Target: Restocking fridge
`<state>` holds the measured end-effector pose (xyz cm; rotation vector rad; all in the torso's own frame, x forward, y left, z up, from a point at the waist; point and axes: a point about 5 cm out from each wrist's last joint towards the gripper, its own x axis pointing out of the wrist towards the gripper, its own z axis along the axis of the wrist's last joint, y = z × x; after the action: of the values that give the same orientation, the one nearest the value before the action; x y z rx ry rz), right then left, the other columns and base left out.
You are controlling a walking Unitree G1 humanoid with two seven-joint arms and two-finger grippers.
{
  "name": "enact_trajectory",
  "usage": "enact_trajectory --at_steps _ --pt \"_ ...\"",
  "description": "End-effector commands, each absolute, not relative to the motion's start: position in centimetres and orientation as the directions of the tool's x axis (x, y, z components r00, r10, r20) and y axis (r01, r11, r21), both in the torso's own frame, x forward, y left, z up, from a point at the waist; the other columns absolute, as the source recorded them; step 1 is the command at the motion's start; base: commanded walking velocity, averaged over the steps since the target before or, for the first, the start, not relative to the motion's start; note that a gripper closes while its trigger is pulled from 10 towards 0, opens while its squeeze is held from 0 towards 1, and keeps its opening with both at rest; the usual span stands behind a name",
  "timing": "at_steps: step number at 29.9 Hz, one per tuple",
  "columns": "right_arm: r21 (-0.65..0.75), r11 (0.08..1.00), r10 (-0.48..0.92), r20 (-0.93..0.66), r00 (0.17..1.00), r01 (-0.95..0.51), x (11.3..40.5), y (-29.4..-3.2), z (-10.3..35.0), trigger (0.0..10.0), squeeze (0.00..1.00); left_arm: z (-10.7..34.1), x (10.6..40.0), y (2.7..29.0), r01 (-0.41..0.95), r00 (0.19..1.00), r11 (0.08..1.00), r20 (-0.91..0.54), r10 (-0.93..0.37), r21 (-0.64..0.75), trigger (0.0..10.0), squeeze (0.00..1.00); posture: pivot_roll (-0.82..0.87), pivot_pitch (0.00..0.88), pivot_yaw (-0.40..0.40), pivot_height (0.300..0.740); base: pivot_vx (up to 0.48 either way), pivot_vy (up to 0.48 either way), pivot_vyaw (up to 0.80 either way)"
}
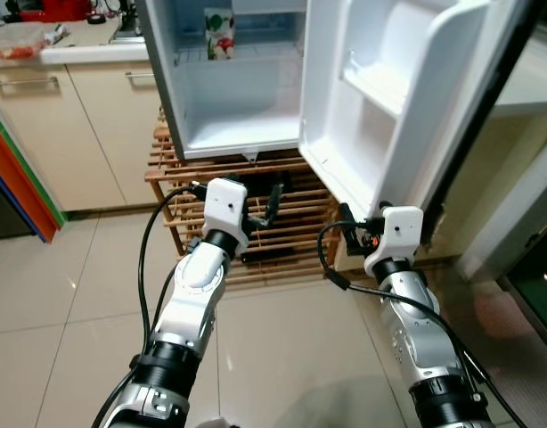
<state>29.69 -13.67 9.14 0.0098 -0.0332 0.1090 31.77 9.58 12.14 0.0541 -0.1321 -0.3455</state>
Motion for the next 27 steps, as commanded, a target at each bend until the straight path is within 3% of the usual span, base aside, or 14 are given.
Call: enact_trajectory --at_steps 1,6,9,13,17,23,26,27 --pt "-0.003 0.996 0.092 0.033 0.995 -0.092 29.5 -14.4 9.1 10.0 0.0 12.6 31.9 9.1 0.35 0.923 0.934 0.142 -0.357 0.074 10.0 0.0 -0.07 0.0 0.023 0.74 0.255 -0.405 0.0" --pt "-0.012 0.996 0.094 0.019 0.995 -0.094 29.3 -14.7 8.8 10.0 0.0 12.9 31.7 8.8 0.364 0.913 0.928 0.167 -0.372 0.078 10.0 0.0 -0.07 0.0 0.02 0.74 0.155 -0.423 0.0" --pt "-0.017 0.994 0.109 0.001 0.994 -0.109 29.0 -14.9 8.4 10.0 0.0 12.8 31.6 8.6 0.374 0.91 0.925 0.169 -0.379 0.06 10.0 0.0 -0.07 0.0 0.017 0.74 0.0 0.0 0.0" --pt "-0.012 0.958 0.282 -0.148 0.948 -0.287 27.0 -14.6 5.6 10.0 0.0 12.5 31.8 9.0 0.354 0.922 0.934 0.151 -0.357 0.048 10.0 0.0 -0.07 0.0 0.014 0.74 0.0 0.0 0.0" --pt "-0.032 0.952 0.29 -0.231 0.929 -0.305 26.3 -15.3 4.1 10.0 0.0 12.1 31.9 9.3 0.338 0.931 0.94 0.129 -0.342 0.049 10.0 0.0 -0.06 0.0 0.01 0.74 0.0 0.0 0.0" --pt "-0.144 0.959 0.162 -0.433 0.887 -0.245 26.4 -18.9 1.4 10.0 0.0 7.6 32.5 11.5 0.251 0.965 0.965 -0.098 -0.243 0.079 10.0 0.0 -0.06 0.0 0.013 0.74 0.0 0.0 0.0" --pt "-0.183 0.957 0.118 -0.465 0.878 -0.225 26.5 -19.8 1.0 10.0 0.0 6.0 32.4 12.3 0.222 0.961 0.969 -0.191 -0.2 0.105 10.0 0.0 -0.06 0.0 0.014 0.74 0.0 0.0 0.0" --pt "-0.227 0.957 0.06 -0.455 0.889 -0.181 27.1 -20.8 1.3 10.0 0.0 4.2 31.9 12.9 0.216 0.942 0.968 -0.289 -0.172 0.127 10.0 0.0 -0.06 0.0 0.016 0.74 0.0 0.0 0.0"
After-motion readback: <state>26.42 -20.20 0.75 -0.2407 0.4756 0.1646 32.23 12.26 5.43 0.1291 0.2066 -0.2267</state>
